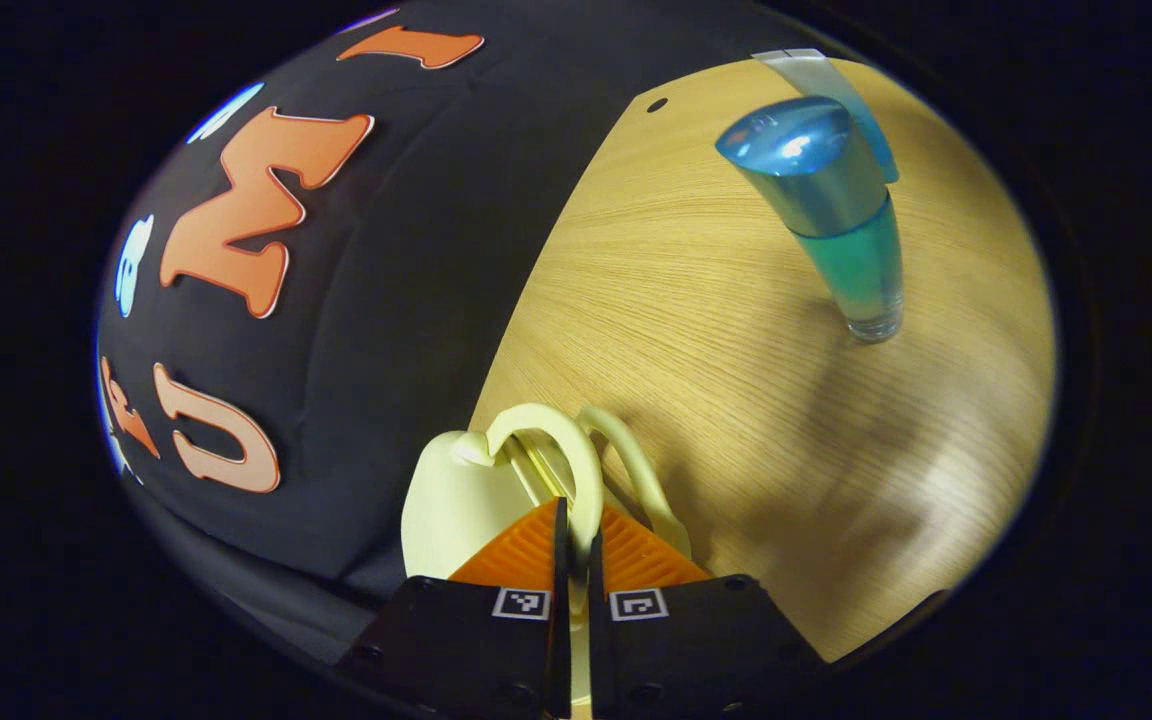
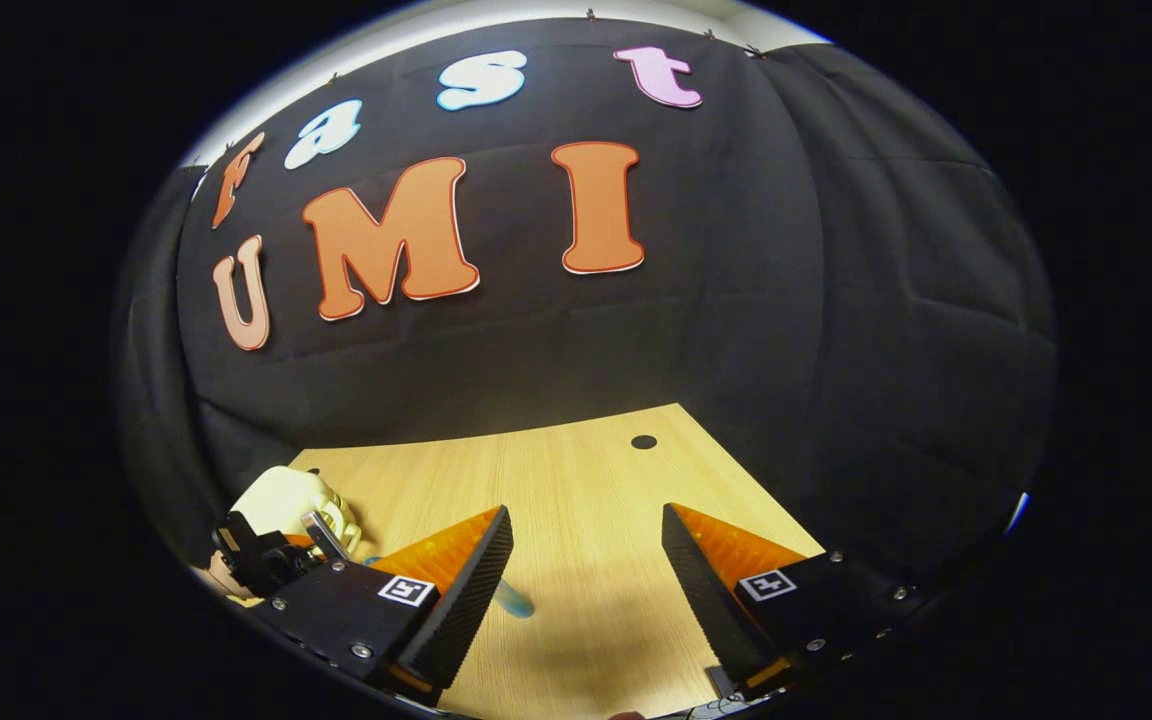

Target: First open the suitcase, pack the skin care products into it, and then close the suitcase.

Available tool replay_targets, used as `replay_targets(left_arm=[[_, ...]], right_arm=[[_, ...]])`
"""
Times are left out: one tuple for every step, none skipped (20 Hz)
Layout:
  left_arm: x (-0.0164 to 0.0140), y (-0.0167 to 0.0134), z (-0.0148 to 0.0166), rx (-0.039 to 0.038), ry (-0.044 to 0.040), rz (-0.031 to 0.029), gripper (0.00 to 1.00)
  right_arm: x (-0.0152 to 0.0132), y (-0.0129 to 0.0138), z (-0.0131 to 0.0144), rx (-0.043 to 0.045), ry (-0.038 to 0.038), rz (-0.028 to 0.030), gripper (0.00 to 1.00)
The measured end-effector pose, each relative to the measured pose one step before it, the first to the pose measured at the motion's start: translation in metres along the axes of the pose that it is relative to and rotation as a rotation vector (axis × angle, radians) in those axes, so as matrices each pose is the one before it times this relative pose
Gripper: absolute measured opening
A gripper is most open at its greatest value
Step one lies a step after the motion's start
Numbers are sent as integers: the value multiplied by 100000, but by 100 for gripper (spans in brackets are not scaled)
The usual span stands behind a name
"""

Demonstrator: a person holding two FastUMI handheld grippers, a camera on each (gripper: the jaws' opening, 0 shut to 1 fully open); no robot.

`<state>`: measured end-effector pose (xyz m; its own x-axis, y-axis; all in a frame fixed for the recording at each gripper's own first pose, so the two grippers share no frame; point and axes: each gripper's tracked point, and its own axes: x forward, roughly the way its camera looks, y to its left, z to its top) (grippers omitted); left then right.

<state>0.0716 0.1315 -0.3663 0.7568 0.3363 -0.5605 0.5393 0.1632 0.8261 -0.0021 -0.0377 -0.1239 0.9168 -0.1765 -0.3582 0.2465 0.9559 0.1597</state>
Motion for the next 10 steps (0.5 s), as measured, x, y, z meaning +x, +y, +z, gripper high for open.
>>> replay_targets(left_arm=[[-317, 249, 51, -2568, 190, -1170, 7], [-102, 116, 285, -4692, 192, -1084, 7], [-369, 33, 78, -6669, 173, -1544, 7], [-388, 169, 376, -8052, 259, -1805, 7], [-558, 252, 546, -8400, -401, -2077, 7], [-524, 419, 729, -7188, -699, -1622, 7], [-475, 366, 685, -6313, -1075, -1050, 7], [-339, 63, 701, -5676, -859, -1007, 7], [-310, -170, 576, -5101, -972, -1458, 7], [-311, 54, 803, -4832, -1176, -1694, 7]], right_arm=[[60, 314, 46, 326, 195, 1611, 95], [12, 335, -24, 597, 154, 1498, 95], [146, 212, 144, 727, -45, 986, 95], [60, 96, 162, 764, -285, 946, 95], [138, 159, 139, 543, -265, 833, 95], [200, 140, 54, 286, -163, 605, 95], [207, 204, 56, 47, 52, 382, 95], [180, -72, -79, 145, 101, 256, 95], [147, -47, 103, 597, -495, -244, 95], [112, 96, 236, 829, -539, 355, 95]])
